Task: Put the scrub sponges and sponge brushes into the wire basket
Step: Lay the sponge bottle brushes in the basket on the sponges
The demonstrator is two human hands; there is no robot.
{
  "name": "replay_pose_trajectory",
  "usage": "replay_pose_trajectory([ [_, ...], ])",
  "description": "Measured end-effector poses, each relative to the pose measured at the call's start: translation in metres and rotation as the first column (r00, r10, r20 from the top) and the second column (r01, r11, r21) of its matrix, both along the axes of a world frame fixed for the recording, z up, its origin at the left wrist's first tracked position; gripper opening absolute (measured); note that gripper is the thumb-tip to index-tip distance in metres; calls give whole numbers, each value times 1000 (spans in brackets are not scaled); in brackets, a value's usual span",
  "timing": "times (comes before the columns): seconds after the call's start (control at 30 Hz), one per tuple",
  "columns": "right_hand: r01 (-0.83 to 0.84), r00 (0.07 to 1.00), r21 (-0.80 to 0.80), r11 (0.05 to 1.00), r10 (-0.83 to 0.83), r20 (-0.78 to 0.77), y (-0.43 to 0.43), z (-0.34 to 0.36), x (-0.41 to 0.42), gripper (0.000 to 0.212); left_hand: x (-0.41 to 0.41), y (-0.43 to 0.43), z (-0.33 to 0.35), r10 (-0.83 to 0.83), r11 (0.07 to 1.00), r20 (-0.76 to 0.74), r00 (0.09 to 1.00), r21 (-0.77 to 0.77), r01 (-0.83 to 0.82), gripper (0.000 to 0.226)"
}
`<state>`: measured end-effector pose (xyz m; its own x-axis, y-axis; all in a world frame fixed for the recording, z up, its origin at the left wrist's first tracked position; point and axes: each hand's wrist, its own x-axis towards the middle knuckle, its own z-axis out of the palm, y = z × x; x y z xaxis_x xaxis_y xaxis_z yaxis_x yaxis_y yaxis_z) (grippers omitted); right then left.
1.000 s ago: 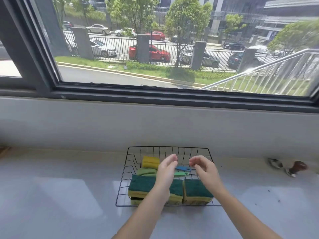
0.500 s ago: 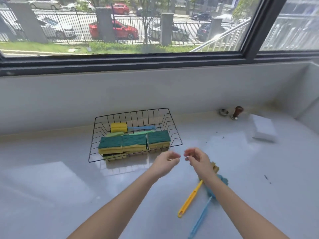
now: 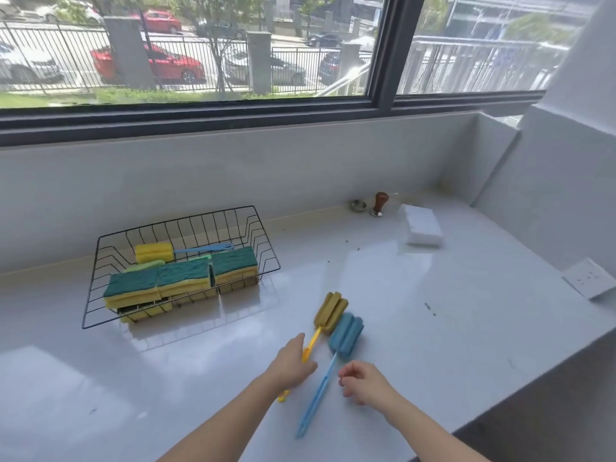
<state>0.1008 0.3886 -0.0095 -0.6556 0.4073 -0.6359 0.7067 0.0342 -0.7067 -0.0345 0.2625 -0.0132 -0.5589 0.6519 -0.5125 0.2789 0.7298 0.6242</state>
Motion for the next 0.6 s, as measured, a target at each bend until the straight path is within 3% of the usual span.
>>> replay_pose_trajectory([
  [0.3,142,990,-180,973,-141,18,-6,-3,-1,32,14,3,-9,41,999,-37,998,15,-41,53],
  [0.47,164,986,-231,959,-164,20,-18,-5,-8,30,17,-2,-15,182,982,132,974,32,-188,57],
  [0.6,100,995,-154,983,-102,-3,-27,-11,-9,10,23,-13,-18,184,978,224,957,55,-201,20],
])
